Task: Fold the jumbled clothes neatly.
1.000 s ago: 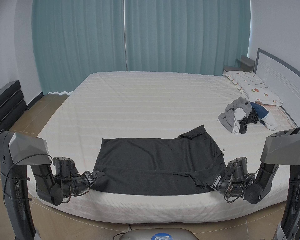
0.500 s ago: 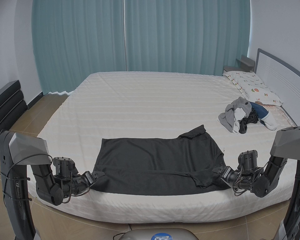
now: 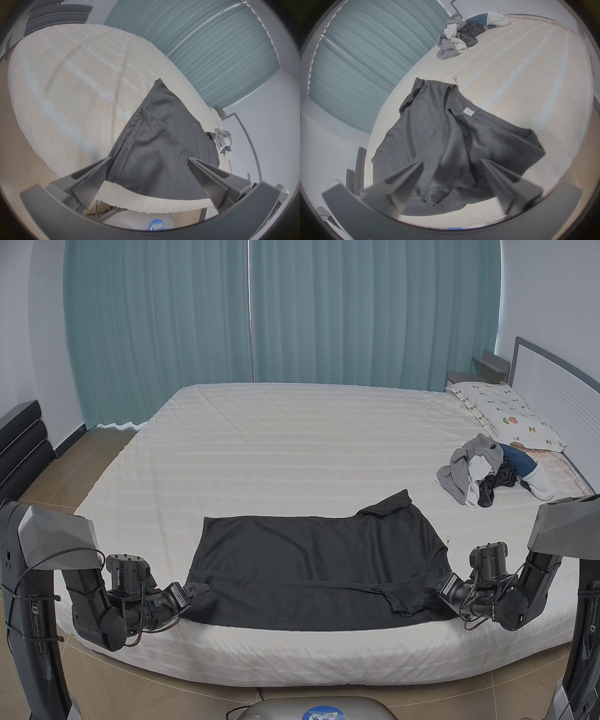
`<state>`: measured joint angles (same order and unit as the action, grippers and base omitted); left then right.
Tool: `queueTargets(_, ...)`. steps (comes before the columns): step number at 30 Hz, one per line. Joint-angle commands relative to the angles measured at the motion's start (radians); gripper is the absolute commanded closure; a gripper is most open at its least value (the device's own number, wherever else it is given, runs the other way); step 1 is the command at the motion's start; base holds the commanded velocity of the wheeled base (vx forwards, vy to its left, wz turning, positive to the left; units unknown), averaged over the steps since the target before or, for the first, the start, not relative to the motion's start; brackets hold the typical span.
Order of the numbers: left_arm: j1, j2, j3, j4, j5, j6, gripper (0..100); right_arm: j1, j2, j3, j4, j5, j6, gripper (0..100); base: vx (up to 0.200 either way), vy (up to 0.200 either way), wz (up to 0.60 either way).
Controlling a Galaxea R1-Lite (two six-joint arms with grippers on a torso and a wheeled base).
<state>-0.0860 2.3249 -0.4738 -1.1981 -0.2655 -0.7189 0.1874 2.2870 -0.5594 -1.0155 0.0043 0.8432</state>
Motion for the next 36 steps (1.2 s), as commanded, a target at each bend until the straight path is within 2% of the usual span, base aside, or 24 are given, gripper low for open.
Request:
queueTargets(1,0.000,0.001,0.000,-0.001,0.000,-0.001,0,-0.003,0.012,-0.002,-0.001,0.000,0.000,100,0.000,0.000,0.00)
queueTargets(16,0.000,0.001,0.000,0.000,0.000,-0.001,0,-0.033,-0.038,0.013,-0.011,0.000,-0.003,100,0.000,0.000,0.00)
queueTargets(22,0.000,0.001,0.000,0.000,0.000,-0.001,0,-0.033,-0.041,0.038,-0.008,0.000,-0.072,100,0.000,0.000,0.00)
queueTargets(25,0.000,0.001,0.000,0.000,0.000,-0.002,0,-0.039,-0.040,0.038,-0.009,-0.001,-0.078,100,0.000,0.000,0.00)
queueTargets(26,0.000,0.001,0.000,-0.001,-0.001,-0.002,0,-0.039,-0.041,0.038,-0.011,-0.001,-0.081,0,0.000,0.000,0.00)
queueTargets(36,0.005,-0.001,-0.016,-0.001,0.006,-0.020,0,-0.065,-0.080,0.039,-0.041,0.000,-0.072,0,0.000,0.000,0.00)
